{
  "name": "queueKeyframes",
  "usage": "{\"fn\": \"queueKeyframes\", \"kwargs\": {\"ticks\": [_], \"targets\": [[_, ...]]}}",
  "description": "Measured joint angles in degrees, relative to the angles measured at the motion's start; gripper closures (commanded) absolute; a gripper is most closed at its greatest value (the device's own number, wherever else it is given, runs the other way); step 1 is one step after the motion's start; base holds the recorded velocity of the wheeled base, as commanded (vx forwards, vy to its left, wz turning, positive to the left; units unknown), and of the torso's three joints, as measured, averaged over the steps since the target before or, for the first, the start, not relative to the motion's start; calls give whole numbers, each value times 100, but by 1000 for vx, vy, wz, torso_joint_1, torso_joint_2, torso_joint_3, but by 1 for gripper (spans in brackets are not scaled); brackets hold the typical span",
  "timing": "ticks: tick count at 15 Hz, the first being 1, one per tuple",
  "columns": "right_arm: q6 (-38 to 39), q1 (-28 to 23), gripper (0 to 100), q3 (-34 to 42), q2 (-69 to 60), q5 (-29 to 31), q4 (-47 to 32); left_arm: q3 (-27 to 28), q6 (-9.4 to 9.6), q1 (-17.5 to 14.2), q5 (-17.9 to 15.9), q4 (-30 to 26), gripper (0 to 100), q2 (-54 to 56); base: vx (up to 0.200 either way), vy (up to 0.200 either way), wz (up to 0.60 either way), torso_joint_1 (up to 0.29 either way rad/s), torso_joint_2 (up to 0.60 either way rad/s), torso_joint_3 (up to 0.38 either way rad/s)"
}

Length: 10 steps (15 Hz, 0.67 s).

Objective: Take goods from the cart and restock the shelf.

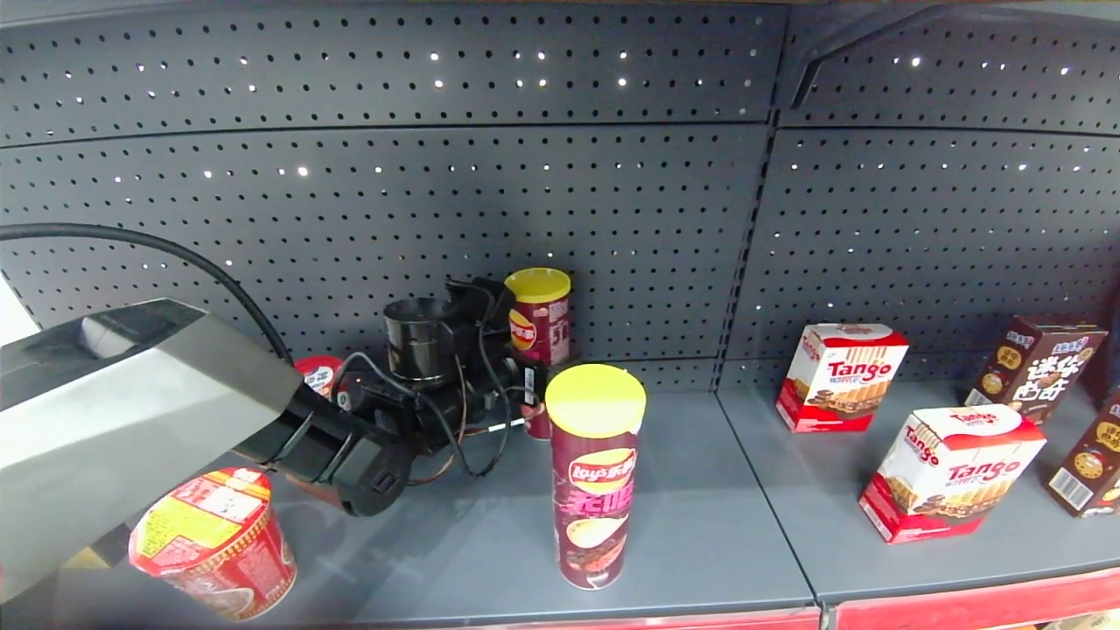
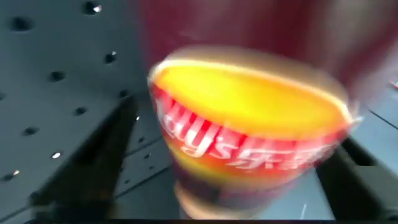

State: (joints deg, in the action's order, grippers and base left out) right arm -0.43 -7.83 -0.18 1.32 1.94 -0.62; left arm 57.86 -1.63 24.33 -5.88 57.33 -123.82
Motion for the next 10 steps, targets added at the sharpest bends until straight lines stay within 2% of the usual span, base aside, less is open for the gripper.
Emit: {"fn": "queueKeyframes", "kwargs": {"ticks": [10], "targets": [[0,0,0,0,0,0,2,-1532,0,-50,9,223,0,1217,0,0,0,0,0,0]]}}
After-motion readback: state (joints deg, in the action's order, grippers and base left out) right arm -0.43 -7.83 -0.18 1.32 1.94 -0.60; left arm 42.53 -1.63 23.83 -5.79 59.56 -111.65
